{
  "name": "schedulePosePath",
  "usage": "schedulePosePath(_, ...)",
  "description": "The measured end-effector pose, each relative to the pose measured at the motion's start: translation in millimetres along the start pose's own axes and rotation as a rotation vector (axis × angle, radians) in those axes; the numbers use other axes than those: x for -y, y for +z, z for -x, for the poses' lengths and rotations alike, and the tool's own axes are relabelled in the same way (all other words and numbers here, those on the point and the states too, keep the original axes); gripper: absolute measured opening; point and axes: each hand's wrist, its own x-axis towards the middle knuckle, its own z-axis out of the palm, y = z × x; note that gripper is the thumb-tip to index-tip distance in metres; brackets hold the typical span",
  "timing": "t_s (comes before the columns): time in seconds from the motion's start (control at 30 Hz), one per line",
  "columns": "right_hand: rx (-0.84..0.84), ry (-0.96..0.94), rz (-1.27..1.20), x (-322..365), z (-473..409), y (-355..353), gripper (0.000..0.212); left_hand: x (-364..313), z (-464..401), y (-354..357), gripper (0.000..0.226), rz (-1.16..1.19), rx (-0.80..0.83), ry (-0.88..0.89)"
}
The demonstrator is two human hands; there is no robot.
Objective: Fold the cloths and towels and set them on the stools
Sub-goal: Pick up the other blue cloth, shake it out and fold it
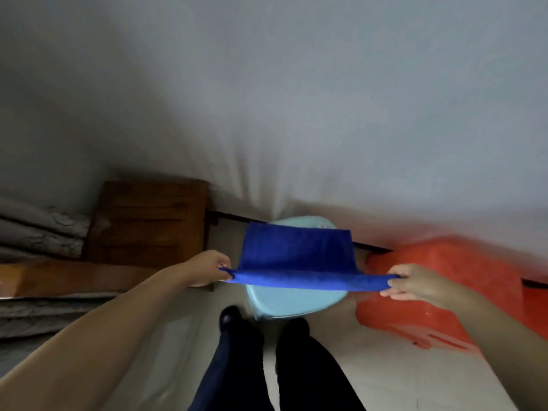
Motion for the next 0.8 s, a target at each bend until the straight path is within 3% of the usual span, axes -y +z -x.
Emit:
schedulePosePath(0.27, -0.004, 0.200, -0.047, -59.6, -54.0, 47.8, 0.018, 43.9, -39.8, 60.4, 0.023, 0.005, 0.137, -0.126)
schedulePosePath(0.37, -0.131, 0.192, -0.092, -53.8, -81.6, 45.6, 0.017, 44.4, -66.7, 52.9, 0.028, 0.045, 0.043, -0.166)
schedulePosePath(0.5, -0.316, 0.129, -0.069, -40.7, -129.4, 37.3, 0.016, 40.6, -125.6, 32.9, 0.009, 0.262, -0.089, -0.244)
schedulePosePath(0.63, -0.461, 0.064, -0.010, -28.3, -177.7, 34.0, 0.012, 33.7, -176.8, 26.9, 0.005, 0.426, -0.250, -0.276)
schedulePosePath(0.73, -0.504, 0.081, 0.028, -33.8, -209.4, 40.2, 0.013, 36.3, -203.1, 44.4, 0.007, 0.455, -0.293, -0.348)
schedulePosePath(0.8, -0.526, 0.061, 0.116, -40.5, -219.2, 48.0, 0.015, 40.1, -208.2, 59.4, 0.020, 0.501, -0.363, -0.415)
